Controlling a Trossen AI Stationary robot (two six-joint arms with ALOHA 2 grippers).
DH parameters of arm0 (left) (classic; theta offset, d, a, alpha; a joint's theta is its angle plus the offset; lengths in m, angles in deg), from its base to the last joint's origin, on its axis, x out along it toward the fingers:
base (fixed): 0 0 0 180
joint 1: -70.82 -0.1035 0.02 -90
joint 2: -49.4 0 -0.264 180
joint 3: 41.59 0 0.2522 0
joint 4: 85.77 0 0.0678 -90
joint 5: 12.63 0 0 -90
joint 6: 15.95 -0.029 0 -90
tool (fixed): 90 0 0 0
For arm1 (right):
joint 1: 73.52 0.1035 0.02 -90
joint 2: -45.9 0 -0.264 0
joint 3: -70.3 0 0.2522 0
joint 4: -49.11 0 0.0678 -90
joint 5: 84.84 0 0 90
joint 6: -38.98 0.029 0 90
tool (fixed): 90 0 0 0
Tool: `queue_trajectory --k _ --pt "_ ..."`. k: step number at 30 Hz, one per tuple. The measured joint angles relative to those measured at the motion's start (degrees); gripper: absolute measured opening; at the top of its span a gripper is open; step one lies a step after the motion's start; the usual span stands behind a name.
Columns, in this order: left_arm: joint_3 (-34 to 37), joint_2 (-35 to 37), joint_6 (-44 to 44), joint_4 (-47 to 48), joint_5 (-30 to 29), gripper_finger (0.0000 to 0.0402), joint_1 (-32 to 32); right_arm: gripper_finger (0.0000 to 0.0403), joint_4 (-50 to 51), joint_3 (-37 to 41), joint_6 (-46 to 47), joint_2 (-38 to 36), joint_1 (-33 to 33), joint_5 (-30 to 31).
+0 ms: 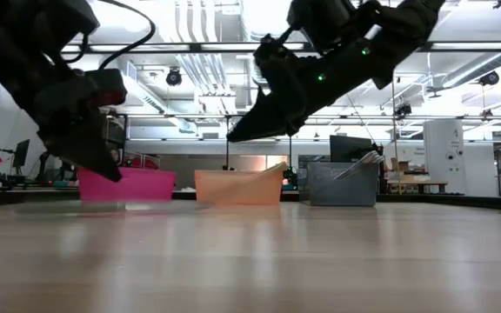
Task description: Sort silverware by color (type)
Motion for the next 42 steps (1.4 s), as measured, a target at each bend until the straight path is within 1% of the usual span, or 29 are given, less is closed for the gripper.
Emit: queue_trajectory --k 1,5,6,9,12,15,21,23,27,30,31,35,37,42 --pt "-0.2 0.1 0.0 1.0 -0.2 0.0004 0.0 0.0059 -1.6 1.1 0.0 -0.5 0.0 0.0" --pt "-0.5 -0.4 -1.5 -0.2 -0.2 0.0003 0.4 0.0059 -8.7 3.0 0.2 0.0 0.0 -0.7" --pt "-0.6 -0.8 -1.7 -0.6 0.0 0.0003 0.5 0.0059 -8.9 3.2 0.1 0.3 0.0 -0.8" --pt "-0.5 -0.8 -3.8 -0.5 2.3 0.0002 1.3 0.0059 -11.0 2.9 1.5 2.3 -0.2 -1.4" --pt "-0.2 -0.4 -5.7 0.9 4.8 0.0001 2.4 0.0059 -11.3 0.1 2.8 5.3 -0.3 -2.4" --pt "-0.2 -0.5 -5.9 1.5 4.8 0.0001 3.0 0.0059 -11.4 -3.9 3.0 9.1 -0.3 -3.2" --pt "-0.4 -0.6 -6.5 2.3 3.8 0.0 3.2 0.0059 -10.5 -11.3 3.7 17.2 -0.9 -2.8" --pt "-0.2 -0.2 -6.5 4.1 3.8 0.0 3.6 0.0059 -11.0 -13.8 4.7 19.9 -1.4 -2.2" --pt "-0.8 1.0 -6.5 4.8 3.7 0.0 3.7 0.0058 -9.8 -16.3 6.5 23.6 -1.9 -1.8" --pt "-1.7 1.9 -8.0 6.0 2.9 0.0 3.7 0.0059 -8.7 -17.1 7.2 25.0 -1.8 -1.9" --pt "-1.6 2.4 -8.1 7.5 2.1 0.0 3.7 0.0059 -9.2 -17.4 7.6 25.5 -1.9 -1.8" --pt "-1.0 3.3 -8.0 8.5 -0.8 0.0 3.5 0.0059 -8.1 -16.8 8.0 25.6 -2.1 -1.0" --pt "-0.9 3.1 -8.0 7.5 -1.7 0.0 3.5 0.0059 -7.6 -16.3 8.0 25.4 -2.1 0.2" --pt "-0.1 2.6 -6.4 6.9 -3.8 0.0001 3.2 0.0059 -6.6 -15.8 7.8 25.2 -2.2 0.2"
